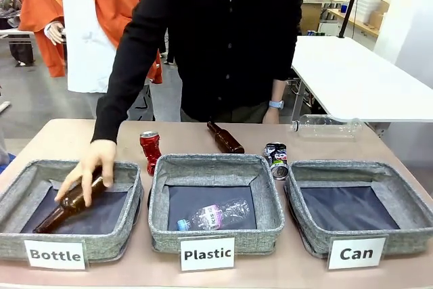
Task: Sort the can waste into the basket.
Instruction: Pick up the can waste from the table and place it in the right Fabric basket.
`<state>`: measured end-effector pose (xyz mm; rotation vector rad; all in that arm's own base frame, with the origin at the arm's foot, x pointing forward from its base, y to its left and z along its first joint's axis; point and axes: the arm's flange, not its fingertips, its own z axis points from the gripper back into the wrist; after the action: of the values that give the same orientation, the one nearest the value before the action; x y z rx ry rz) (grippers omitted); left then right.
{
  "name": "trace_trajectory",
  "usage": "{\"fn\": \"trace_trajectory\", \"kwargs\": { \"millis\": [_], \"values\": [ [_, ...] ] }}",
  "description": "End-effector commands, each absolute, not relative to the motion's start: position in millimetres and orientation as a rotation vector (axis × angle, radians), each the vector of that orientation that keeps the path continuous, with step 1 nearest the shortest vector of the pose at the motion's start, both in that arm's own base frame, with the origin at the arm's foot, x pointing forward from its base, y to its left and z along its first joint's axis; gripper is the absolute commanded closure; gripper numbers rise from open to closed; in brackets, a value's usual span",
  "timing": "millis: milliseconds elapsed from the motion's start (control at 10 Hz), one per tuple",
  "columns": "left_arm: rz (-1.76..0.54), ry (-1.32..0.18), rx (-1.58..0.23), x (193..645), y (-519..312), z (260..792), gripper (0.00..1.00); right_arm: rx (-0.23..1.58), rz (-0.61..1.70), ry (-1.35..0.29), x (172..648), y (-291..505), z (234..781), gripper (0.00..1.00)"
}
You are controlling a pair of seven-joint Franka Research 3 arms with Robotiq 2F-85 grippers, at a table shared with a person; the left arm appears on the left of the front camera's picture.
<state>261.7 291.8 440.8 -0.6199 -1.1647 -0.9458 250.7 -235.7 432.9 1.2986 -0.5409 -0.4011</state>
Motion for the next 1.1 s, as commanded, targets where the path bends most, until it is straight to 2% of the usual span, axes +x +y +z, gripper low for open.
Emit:
{"fn": "trace_trajectory", "kwargs": {
  "millis": [0, 200, 400, 700, 1000],
  "values": [
    [-0.96, -1.281, -0.609, 238.4, 289.4, 425.7, 0.0, 1.315, -0.383, -0.579, 253.3, -236.6, 434.4, 0.0],
    [-0.885, -1.298, -0.603, 237.2, 285.1, 416.2, 0.0, 1.315, -0.383, -0.579, 253.3, -236.6, 434.4, 0.0],
    [-0.917, -1.297, -0.601, 263.0, 261.0, 428.2, 0.0, 1.315, -0.383, -0.579, 253.3, -236.6, 434.4, 0.0],
    [-1.151, -1.183, -0.536, 347.7, 164.8, 464.9, 0.0, 1.315, -0.383, -0.579, 253.3, -236.6, 434.4, 0.0],
    [-1.331, -1.073, -0.525, 431.7, 64.3, 473.1, 0.0, 1.315, -0.383, -0.579, 253.3, -236.6, 434.4, 0.0]
  ]
}}
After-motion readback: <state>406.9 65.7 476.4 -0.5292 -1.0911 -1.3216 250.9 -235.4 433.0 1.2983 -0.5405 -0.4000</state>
